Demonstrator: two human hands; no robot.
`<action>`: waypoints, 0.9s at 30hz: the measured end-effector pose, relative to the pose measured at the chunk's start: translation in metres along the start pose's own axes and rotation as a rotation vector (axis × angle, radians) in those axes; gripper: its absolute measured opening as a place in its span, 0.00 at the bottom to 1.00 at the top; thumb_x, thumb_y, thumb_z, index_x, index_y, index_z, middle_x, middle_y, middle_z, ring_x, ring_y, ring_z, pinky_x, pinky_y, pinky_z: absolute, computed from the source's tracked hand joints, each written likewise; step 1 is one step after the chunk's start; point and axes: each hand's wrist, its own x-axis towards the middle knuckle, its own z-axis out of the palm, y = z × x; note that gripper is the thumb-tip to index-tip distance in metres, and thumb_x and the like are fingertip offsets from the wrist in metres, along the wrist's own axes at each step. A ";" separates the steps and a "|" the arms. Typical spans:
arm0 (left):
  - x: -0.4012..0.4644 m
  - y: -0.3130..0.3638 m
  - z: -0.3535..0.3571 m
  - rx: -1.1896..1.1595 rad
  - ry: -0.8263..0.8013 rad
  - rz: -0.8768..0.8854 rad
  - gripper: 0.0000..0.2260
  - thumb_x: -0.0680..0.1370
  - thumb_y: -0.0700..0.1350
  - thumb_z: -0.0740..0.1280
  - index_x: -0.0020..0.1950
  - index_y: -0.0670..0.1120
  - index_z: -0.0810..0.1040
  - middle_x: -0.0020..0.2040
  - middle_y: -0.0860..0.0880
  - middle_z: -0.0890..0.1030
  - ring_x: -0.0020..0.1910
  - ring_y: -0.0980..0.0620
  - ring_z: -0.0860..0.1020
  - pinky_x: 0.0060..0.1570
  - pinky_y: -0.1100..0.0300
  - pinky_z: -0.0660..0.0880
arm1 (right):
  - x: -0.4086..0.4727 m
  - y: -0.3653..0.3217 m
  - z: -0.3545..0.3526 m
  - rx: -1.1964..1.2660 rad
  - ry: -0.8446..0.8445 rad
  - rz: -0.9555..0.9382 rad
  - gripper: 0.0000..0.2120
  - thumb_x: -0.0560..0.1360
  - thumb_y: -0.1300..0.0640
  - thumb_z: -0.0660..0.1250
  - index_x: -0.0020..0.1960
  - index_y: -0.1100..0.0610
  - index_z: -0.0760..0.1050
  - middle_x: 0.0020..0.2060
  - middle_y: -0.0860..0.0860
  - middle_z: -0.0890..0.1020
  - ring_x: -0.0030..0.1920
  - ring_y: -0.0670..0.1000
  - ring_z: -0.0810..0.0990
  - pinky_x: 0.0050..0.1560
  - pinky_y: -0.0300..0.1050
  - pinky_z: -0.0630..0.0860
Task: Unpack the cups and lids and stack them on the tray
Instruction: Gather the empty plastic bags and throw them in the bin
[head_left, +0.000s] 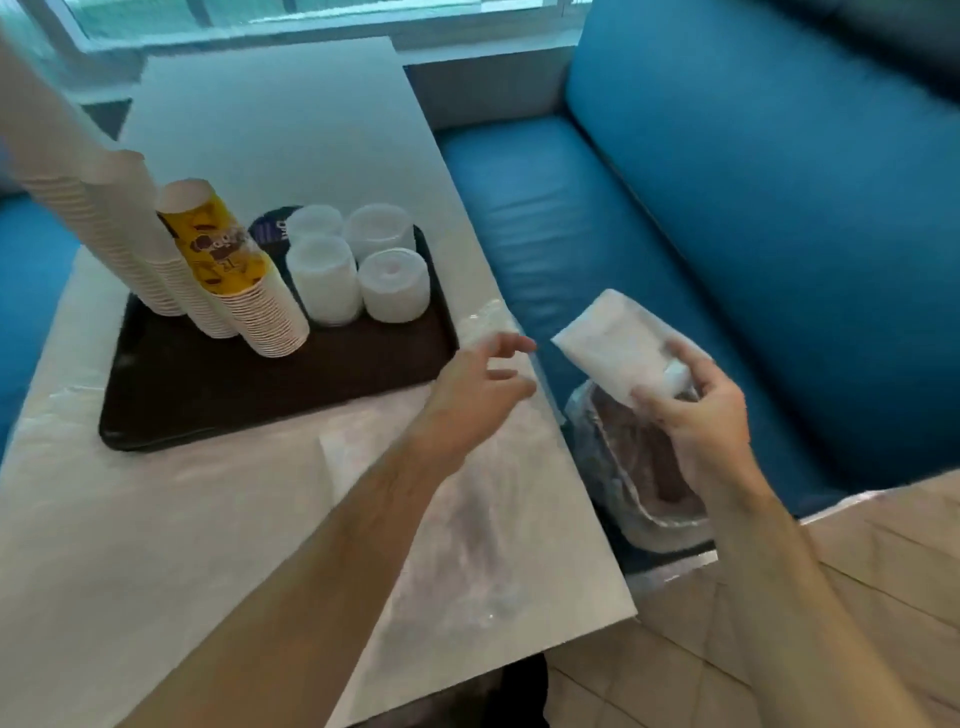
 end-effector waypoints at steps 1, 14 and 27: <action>0.009 0.000 0.025 0.007 -0.040 -0.030 0.15 0.77 0.36 0.68 0.60 0.51 0.79 0.52 0.52 0.79 0.46 0.54 0.77 0.34 0.70 0.71 | 0.006 0.014 -0.013 -0.017 0.057 0.027 0.31 0.69 0.66 0.77 0.68 0.48 0.77 0.61 0.46 0.81 0.51 0.42 0.83 0.55 0.45 0.81; 0.099 -0.075 0.191 0.180 -0.287 -0.567 0.16 0.78 0.33 0.60 0.65 0.38 0.77 0.56 0.43 0.79 0.49 0.49 0.75 0.41 0.62 0.71 | 0.060 0.148 -0.038 -0.233 0.118 0.401 0.33 0.72 0.64 0.72 0.75 0.52 0.69 0.67 0.52 0.76 0.66 0.55 0.75 0.68 0.51 0.74; 0.106 -0.090 0.199 0.148 -0.240 -0.711 0.13 0.76 0.33 0.62 0.60 0.36 0.78 0.42 0.45 0.73 0.39 0.50 0.70 0.43 0.56 0.69 | 0.100 0.173 -0.043 -1.215 -0.337 0.521 0.27 0.77 0.49 0.63 0.74 0.53 0.65 0.68 0.60 0.70 0.65 0.64 0.73 0.59 0.57 0.75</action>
